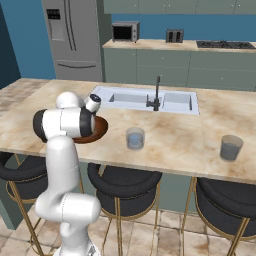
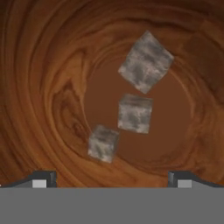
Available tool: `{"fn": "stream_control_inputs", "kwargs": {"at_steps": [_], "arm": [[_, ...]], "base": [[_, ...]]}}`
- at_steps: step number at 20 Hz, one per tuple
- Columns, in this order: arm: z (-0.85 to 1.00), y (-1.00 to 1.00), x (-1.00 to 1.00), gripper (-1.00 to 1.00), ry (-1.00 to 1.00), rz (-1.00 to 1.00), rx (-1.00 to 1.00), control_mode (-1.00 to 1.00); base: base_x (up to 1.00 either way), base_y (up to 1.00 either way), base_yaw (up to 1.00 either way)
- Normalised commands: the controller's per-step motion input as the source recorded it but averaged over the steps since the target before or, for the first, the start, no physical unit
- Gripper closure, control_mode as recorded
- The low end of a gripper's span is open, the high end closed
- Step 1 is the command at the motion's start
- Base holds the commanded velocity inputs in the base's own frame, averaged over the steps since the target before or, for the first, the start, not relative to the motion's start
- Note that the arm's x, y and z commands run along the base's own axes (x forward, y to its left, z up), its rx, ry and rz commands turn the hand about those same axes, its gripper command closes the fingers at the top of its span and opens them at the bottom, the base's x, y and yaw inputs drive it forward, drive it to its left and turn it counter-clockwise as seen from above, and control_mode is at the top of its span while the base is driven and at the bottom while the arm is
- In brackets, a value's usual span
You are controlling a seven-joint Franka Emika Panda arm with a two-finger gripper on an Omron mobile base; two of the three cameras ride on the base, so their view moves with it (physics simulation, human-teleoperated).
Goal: There are four ice cubes in the ice bowl. Place two ice cubes in each glass of water.
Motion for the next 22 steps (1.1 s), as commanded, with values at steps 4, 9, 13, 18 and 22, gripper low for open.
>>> {"fn": "stream_control_inputs", "kwargs": {"at_steps": [4,9,13,18,22], "arm": [[0.0,0.06,0.0,-1.0,0.0,0.0,0.06,-1.0],[0.0,-0.08,0.0,-1.0,0.0,0.02,0.07,-1.0],[0.0,-0.01,0.01,-1.0,0.0,0.03,0.05,-1.0],[-0.05,0.0,0.06,-1.0,0.0,0.04,0.04,-1.0],[-0.15,0.0,0.04,-1.0,0.0,0.04,0.01,-1.0]], "base": [[0.0,0.0,0.0],[0.0,0.0,0.0],[0.0,0.0,0.0],[0.0,0.0,0.0],[0.0,0.0,0.0]]}}
